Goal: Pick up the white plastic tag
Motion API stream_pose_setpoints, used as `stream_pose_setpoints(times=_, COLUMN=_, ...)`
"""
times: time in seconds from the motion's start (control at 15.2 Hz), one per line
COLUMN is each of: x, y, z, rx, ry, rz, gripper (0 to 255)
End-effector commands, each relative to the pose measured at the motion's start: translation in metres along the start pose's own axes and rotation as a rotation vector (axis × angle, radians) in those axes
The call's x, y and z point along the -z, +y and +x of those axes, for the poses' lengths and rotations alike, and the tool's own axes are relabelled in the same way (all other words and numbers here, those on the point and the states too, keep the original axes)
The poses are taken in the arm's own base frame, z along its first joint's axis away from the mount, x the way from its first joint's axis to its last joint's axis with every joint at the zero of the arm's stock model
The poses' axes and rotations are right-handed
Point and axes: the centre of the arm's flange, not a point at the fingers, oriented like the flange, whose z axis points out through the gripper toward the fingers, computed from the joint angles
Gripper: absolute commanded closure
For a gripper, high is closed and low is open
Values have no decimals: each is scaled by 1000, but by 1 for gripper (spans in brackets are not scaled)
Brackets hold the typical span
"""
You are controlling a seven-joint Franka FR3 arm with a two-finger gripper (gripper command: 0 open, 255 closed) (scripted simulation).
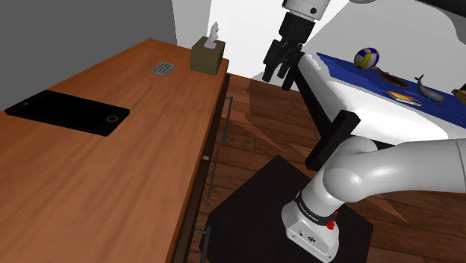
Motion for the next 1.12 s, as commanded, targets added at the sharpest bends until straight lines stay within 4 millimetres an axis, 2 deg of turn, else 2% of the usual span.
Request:
stream_pose_setpoints(times=0.0, x=0, y=0, z=0, rx=0, ry=0, rz=0, gripper=0)
stream_pose_setpoints(times=0.53, x=-17, y=-71, z=79, rx=-232, ry=-3, rz=-21, gripper=0)
stream_pose_setpoints(times=1.06, x=-35, y=-122, z=173, rx=-465, ry=-6, rz=-43, gripper=0)
